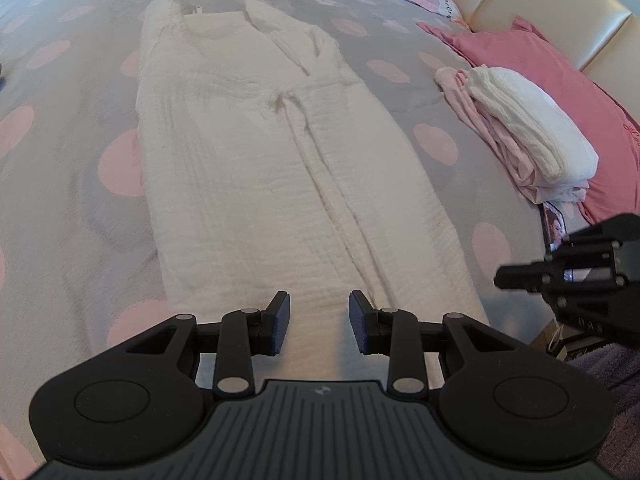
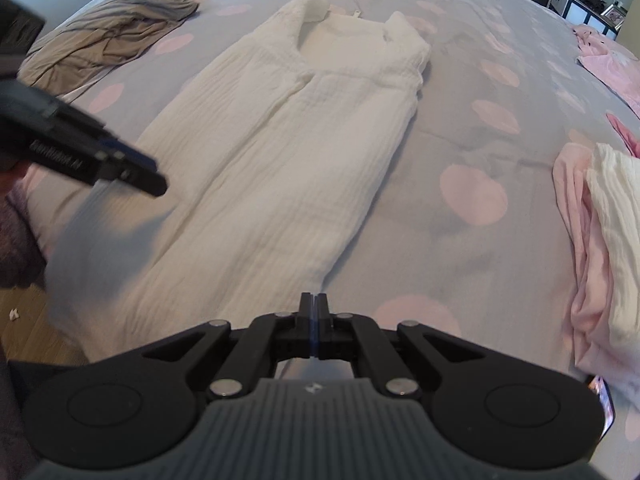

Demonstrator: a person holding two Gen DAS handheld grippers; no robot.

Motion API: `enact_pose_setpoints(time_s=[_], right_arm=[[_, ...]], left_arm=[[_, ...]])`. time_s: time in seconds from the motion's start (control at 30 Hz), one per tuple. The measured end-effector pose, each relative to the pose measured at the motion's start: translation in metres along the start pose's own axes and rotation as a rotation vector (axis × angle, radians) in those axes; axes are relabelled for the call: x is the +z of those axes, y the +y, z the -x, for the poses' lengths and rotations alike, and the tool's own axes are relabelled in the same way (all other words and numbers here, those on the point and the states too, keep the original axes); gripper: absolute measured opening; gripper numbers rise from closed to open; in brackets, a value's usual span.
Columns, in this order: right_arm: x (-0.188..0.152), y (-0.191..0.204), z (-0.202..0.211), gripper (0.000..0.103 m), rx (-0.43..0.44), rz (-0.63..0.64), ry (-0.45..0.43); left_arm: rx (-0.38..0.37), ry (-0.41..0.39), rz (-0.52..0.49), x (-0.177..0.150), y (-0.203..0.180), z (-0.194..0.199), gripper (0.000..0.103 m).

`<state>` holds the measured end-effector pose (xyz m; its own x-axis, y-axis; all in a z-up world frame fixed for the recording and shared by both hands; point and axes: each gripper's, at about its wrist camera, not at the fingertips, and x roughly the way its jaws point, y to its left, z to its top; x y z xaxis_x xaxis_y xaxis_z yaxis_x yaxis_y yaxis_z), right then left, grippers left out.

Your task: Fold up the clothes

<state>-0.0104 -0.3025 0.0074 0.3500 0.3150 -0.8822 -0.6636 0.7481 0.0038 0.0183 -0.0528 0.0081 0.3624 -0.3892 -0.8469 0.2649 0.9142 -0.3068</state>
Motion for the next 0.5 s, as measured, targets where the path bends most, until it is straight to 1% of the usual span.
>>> enact_pose_setpoints(time_s=[0.17,0.23,0.27,0.33,0.43,0.47,0.5], right_arm=[[-0.015,0.012,0.022,0.0,-0.017,0.004,-0.027],[-0.014,0.01,0.024,0.0,-0.017,-0.009,-0.04],[-0.013,0.009,0.022,0.0,-0.02,-0.009,-0.032],[-0.011,0.007,0.018,0.005,-0.024,-0.01,-0.015],[-0.008,0.005,0.017,0.006,-0.031,-0.011,-0.011],[-0.006,0.004,0.018,0.007,-0.032,-0.006,-0.015],[-0.004,0.003,0.018,0.01,-0.032,0.0,-0.019]], left_arm=[[-0.031,-0.016,-0.031,0.002,-0.015,0.003,0.03],[-0.052,-0.013,-0.049,0.004,-0.022,0.003,0.03],[-0.059,-0.013,-0.061,0.005,-0.027,0.002,0.03],[-0.07,-0.023,-0.086,0.009,-0.036,0.002,0.03],[-0.093,-0.039,-0.138,0.018,-0.051,-0.001,0.03],[-0.098,-0.04,-0.159,0.021,-0.056,-0.004,0.03],[-0.102,-0.039,-0.178,0.025,-0.061,-0.007,0.03]])
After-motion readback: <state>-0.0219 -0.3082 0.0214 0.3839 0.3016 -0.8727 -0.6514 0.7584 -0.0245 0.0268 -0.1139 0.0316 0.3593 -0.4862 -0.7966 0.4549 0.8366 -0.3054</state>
